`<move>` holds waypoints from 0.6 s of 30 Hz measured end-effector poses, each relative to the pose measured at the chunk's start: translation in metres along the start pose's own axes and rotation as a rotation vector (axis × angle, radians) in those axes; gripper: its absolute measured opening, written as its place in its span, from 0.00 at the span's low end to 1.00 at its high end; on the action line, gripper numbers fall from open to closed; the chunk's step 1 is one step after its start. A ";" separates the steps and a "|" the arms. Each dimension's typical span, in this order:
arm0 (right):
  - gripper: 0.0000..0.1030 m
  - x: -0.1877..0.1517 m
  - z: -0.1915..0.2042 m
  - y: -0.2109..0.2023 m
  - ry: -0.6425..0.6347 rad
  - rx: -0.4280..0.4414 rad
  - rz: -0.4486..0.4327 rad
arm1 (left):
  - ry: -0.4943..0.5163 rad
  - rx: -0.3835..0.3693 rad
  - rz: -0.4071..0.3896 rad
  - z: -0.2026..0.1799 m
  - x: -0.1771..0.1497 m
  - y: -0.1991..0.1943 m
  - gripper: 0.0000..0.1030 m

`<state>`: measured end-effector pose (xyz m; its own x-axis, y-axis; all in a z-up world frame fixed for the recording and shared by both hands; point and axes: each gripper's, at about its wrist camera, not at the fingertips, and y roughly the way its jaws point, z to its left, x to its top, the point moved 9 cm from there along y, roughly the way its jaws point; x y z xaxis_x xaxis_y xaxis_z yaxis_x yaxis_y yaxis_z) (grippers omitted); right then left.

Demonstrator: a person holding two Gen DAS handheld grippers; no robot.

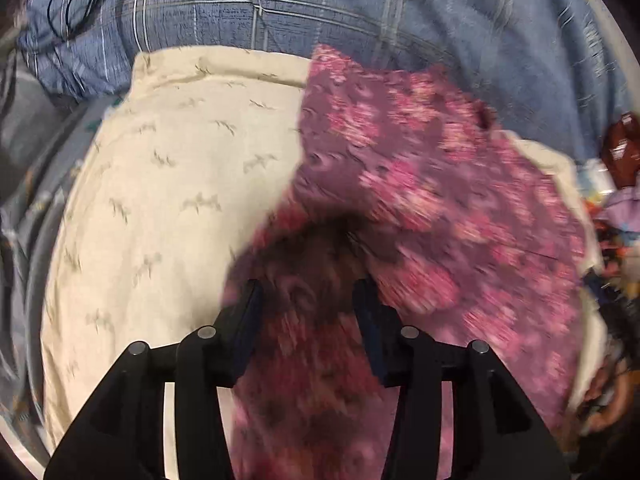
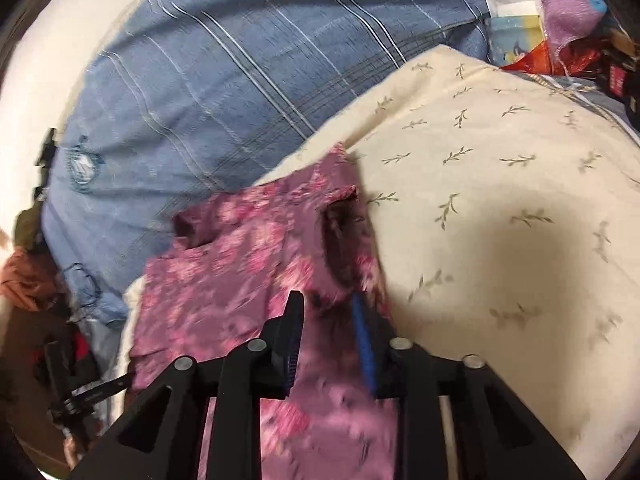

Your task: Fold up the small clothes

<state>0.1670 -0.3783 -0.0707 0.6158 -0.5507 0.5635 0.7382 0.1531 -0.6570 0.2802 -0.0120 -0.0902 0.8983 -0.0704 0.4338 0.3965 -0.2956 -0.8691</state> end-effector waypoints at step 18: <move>0.44 -0.191 -0.036 -0.094 -0.198 0.113 0.334 | 0.018 -0.199 0.232 0.030 -0.206 -0.060 0.66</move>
<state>-0.0295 -0.3176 -0.1347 0.8602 -0.2881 0.4209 0.5070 0.3927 -0.7673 0.0774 0.0491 -0.1341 0.9562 -0.1740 0.2352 0.1351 -0.4505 -0.8825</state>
